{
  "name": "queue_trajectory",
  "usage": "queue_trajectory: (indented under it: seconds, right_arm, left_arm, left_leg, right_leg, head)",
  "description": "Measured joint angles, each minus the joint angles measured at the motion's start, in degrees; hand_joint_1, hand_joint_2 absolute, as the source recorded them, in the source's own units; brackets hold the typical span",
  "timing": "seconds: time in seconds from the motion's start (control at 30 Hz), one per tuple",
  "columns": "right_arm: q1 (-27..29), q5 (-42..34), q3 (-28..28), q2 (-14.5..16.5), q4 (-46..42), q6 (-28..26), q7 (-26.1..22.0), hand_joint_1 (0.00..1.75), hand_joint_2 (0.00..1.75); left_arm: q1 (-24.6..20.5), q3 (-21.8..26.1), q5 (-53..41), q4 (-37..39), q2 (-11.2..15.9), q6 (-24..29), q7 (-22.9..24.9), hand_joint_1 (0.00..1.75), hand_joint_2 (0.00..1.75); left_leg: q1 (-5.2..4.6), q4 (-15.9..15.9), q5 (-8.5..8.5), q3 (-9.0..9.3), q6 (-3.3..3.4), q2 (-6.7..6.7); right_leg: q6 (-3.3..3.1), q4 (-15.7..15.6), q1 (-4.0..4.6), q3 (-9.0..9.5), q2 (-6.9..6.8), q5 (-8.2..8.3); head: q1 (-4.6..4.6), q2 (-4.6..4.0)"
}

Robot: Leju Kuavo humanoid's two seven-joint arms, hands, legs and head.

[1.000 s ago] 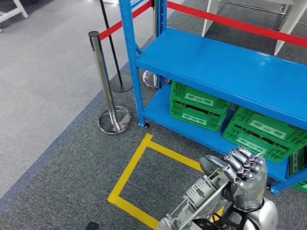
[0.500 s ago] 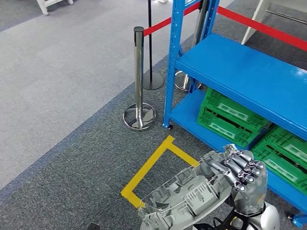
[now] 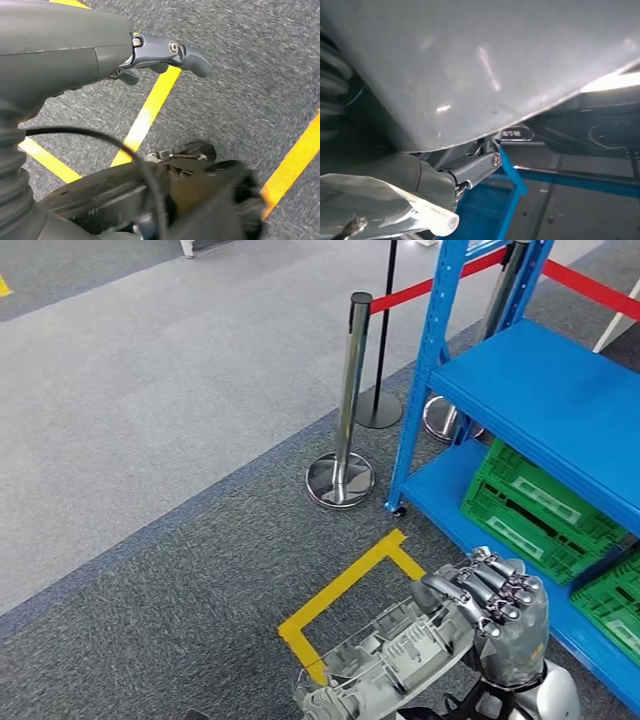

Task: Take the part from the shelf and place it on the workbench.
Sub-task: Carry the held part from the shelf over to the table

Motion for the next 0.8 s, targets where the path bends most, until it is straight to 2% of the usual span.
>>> queue_trajectory:
  seconds: [0.07,0.1,0.17,0.2,0.23,0.3,0.33,0.37,0.4,0.43,0.47,0.5,0.53,0.57,0.6,0.67,0.7,0.73,0.8]
  right_arm:
    - [-0.05,0.07,0.08,-0.03,-0.01,0.00,0.21,1.75,1.75]
    - [-0.07,0.11,0.13,-0.04,-0.01,0.00,0.30,1.75,1.75]
    - [-0.12,0.16,0.20,-0.07,-0.02,0.00,0.40,1.75,1.75]
    - [-0.16,0.17,0.24,-0.12,-0.04,0.00,0.42,1.75,1.75]
    - [-0.18,0.16,0.25,-0.18,-0.10,0.00,0.45,1.75,1.75]
    - [-0.11,0.15,0.26,-0.35,-0.17,0.00,0.51,1.75,1.75]
    - [-0.06,0.13,0.27,-0.43,-0.19,0.00,0.53,1.75,1.75]
    - [0.00,0.06,0.31,-0.50,-0.18,0.00,0.54,1.75,1.75]
    - [-0.01,-0.05,0.35,-0.60,-0.17,0.00,0.55,1.75,1.75]
    - [-0.05,-0.19,0.40,-0.68,-0.16,0.00,0.55,1.75,1.75]
    - [-0.09,-0.31,0.44,-0.74,-0.16,0.00,0.55,1.75,1.75]
    - [-0.14,-0.39,0.46,-0.83,-0.16,0.00,0.56,1.75,1.75]
    - [-0.14,-0.43,0.49,-0.91,-0.16,0.00,0.60,1.75,1.75]
    - [-0.16,-0.48,0.54,-0.98,-0.19,0.00,0.70,1.75,1.75]
    - [-0.19,-0.54,0.60,-1.07,-0.21,0.00,0.83,1.75,1.75]
    - [-0.40,-0.61,0.78,-1.19,-0.25,0.00,1.13,1.75,1.75]
    - [-0.56,-0.61,0.88,-1.23,-0.25,0.00,1.24,1.75,1.75]
    - [-0.69,-0.59,0.98,-1.27,-0.27,0.00,1.33,1.75,1.75]
    - [-0.78,-0.57,1.14,-1.33,-0.29,0.00,1.50,1.75,1.75]
  left_arm:
    - [-0.12,-0.03,-0.16,0.00,0.08,-0.01,0.00,0.00,1.75]
    - [-0.14,-0.04,-0.23,0.00,0.10,-0.01,0.00,0.00,1.75]
    - [0.02,-0.05,-0.30,0.00,0.15,0.00,0.01,0.00,1.75]
    - [0.11,-0.05,-0.30,0.00,0.16,0.02,0.01,0.00,1.75]
    - [0.12,-0.05,-0.31,0.00,0.17,0.04,0.01,0.00,1.75]
    - [-0.05,-0.05,-0.34,0.00,0.13,0.09,0.01,0.00,1.75]
    - [-0.15,-0.05,-0.35,0.00,0.10,0.10,0.01,0.00,1.75]
    - [-0.20,-0.06,-0.36,0.00,0.07,0.08,0.01,0.00,1.75]
    - [-0.18,-0.06,-0.36,0.00,0.05,0.02,0.02,0.00,1.75]
    - [-0.16,-0.06,-0.35,0.00,0.06,-0.03,0.04,0.00,1.75]
    - [-0.14,-0.06,-0.34,0.00,0.07,-0.09,0.07,0.00,1.75]
    - [-0.12,-0.05,-0.34,0.00,0.08,-0.13,0.09,0.00,1.75]
    - [-0.19,-0.05,-0.37,0.00,0.10,-0.17,0.11,0.00,1.75]
    - [-0.25,-0.06,-0.43,0.00,0.12,-0.24,0.12,0.00,1.75]
    - [-0.24,-0.07,-0.54,0.00,0.14,-0.31,0.18,0.00,1.75]
    - [-0.07,-0.08,-0.84,0.00,0.23,-0.46,0.38,0.00,1.75]
    - [0.06,-0.09,-0.98,0.00,0.25,-0.50,0.51,0.00,1.75]
    - [0.09,-0.12,-1.07,0.00,0.27,-0.53,0.60,0.00,1.75]
    - [-0.04,-0.19,-1.16,0.00,0.25,-0.55,0.69,0.00,1.75]
  left_leg:
    - [-0.72,-5.33,1.38,2.65,0.76,2.18]
    - [-1.05,-6.11,1.21,2.92,1.04,2.68]
    - [-1.05,-6.57,1.38,2.89,1.60,1.47]
    - [-0.90,-6.93,1.53,3.09,1.94,0.80]
    - [-0.72,-7.31,1.74,3.29,2.30,0.13]
    - [-0.54,-7.67,1.90,3.50,2.78,-1.25]
    - [-0.56,-7.65,1.89,3.48,2.90,-2.00]
    - [-0.58,-7.62,1.86,3.48,2.94,-2.78]
    - [-0.58,-7.55,1.85,3.52,2.95,-3.59]
    - [-0.53,-7.42,1.81,3.56,2.90,-4.47]
    - [-0.44,-7.20,1.72,3.58,2.76,-5.35]
    - [-0.33,-6.90,1.57,3.52,2.52,-6.22]
    - [-0.32,-6.40,1.38,3.30,2.23,-7.02]
    - [-0.28,-6.02,1.31,2.96,1.90,-7.72]
    - [-0.24,-5.79,1.36,2.58,1.56,-8.39]
    - [-0.10,-5.71,1.64,2.03,0.90,-9.58]
    - [-0.17,-5.37,1.47,1.81,0.57,-9.01]
    - [-0.24,-4.23,0.82,1.28,0.27,-7.65]
    - [-0.27,1.24,-1.95,-1.26,-0.25,-3.80]
  right_leg:
    - [0.54,0.03,0.25,0.27,-1.17,-0.37]
    - [0.84,-0.01,0.35,0.36,-1.77,-0.52]
    - [1.45,-0.18,0.33,0.61,-2.75,-0.83]
    - [1.69,0.17,0.23,0.58,-2.02,-1.36]
    - [1.86,1.54,0.16,0.06,-0.58,-2.38]
    - [1.93,7.91,0.09,-2.87,3.07,-5.69]
    - [1.94,11.87,0.11,-4.90,3.98,-7.25]
    - [1.99,14.83,0.12,-6.58,4.33,-8.04]
    - [2.03,15.86,0.11,-7.42,4.44,-7.66]
    - [2.10,14.61,0.05,-7.18,4.50,-6.07]
    - [2.18,11.41,-0.08,-5.96,4.88,-3.68]
    - [2.30,7.70,-0.31,-4.38,6.08,-1.70]
    - [2.39,4.31,-0.56,-2.92,7.51,-0.42]
    - [2.39,2.29,-0.72,-1.91,8.72,0.07]
    - [2.29,1.60,-0.74,-1.50,9.47,-0.14]
    - [1.81,1.51,-0.65,-1.24,8.49,-0.10]
    - [1.54,1.42,-0.67,-1.11,7.75,-0.03]
    - [1.24,1.29,-0.71,-0.92,6.91,-0.01]
    - [0.70,1.14,-0.52,-0.56,5.08,-0.17]
  head:
    - [0.03,0.00]
    - [0.03,0.00]
    - [0.03,0.00]
    - [0.07,0.00]
    - [0.18,0.00]
    - [0.47,0.00]
    - [0.54,0.00]
    - [0.57,0.00]
    - [0.57,0.00]
    - [0.57,0.00]
    - [0.58,0.00]
    - [0.58,0.00]
    - [0.61,0.00]
    - [0.64,0.00]
    - [0.63,0.01]
    - [0.60,0.01]
    - [0.47,0.01]
    - [0.21,0.01]
    - [-0.28,0.00]
